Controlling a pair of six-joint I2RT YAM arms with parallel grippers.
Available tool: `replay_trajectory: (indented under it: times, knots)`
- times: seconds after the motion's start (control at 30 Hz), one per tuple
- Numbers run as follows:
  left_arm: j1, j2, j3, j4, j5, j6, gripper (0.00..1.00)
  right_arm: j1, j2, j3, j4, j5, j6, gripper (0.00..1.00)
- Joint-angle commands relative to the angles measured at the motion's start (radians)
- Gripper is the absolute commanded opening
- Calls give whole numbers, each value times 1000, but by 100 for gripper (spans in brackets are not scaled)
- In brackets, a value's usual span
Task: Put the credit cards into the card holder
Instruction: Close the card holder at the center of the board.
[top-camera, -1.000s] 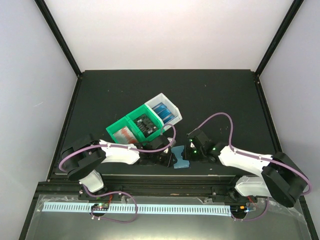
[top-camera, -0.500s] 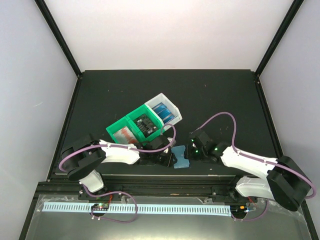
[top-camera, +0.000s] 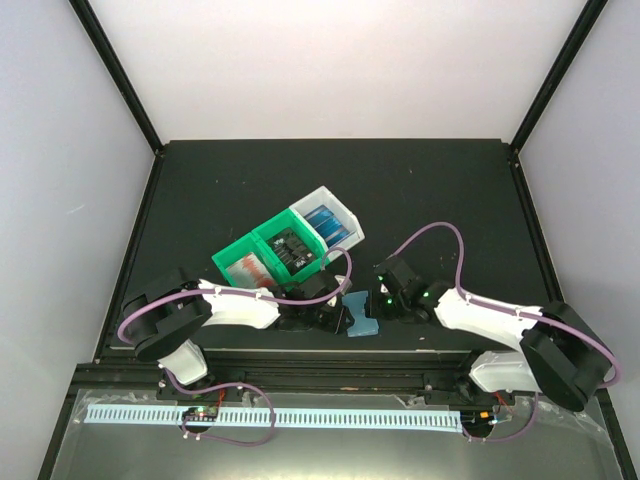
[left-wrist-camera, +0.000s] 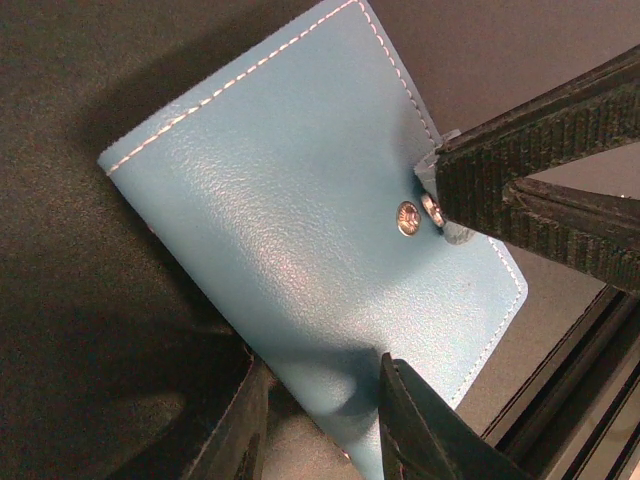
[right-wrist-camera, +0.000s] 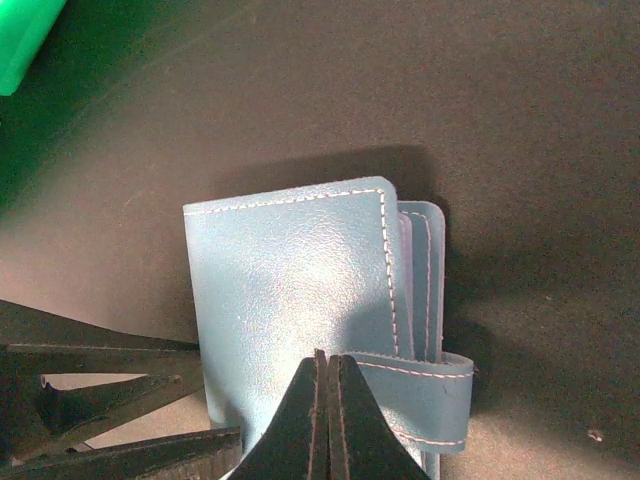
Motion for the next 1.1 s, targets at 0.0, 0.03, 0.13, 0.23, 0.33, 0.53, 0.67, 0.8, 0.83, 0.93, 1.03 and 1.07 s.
replay_trajectory:
  times: [0.0, 0.03, 0.13, 0.23, 0.33, 0.53, 0.67, 0.8, 0.83, 0.93, 1.03, 1.07]
  knots:
    - [-10, 17, 5, 7, 3, 5, 32, 1, 32, 13, 20, -45, -28, 1]
    - [-11, 18, 5, 8, 3, 6, 32, 2, 36, 14, 21, -48, -29, 1]
    - [-11, 21, 6, 7, 3, 6, 32, 2, 46, 17, 27, -61, -34, 1]
    - [-11, 22, 8, 8, 4, 7, 32, 3, 43, 19, 29, -67, -35, 1]
    - [-11, 25, 9, 8, 6, 9, 32, 3, 40, 19, 29, -73, -35, 1]
    - [-11, 26, 12, 3, 5, 8, 32, 1, 20, 12, 39, -87, -32, 1]
    - [-11, 29, 20, -16, -11, 8, 32, 2, -6, 7, 34, -82, -30, 1]
    - [-11, 33, 26, -27, -17, 8, 30, 3, -2, 10, 20, -68, -34, 1]
    - [-11, 33, 26, -27, -17, 8, 30, 2, 5, 10, 18, -65, -35, 1]
    - [-11, 33, 26, -27, -17, 7, 30, 3, 31, 8, 23, -68, -36, 1]
    - [-12, 33, 26, -26, -16, 8, 30, 4, 48, 4, 40, -88, -37, 1]
    - [-12, 33, 26, -26, -15, 8, 30, 4, 51, 1, 44, -95, -37, 1]
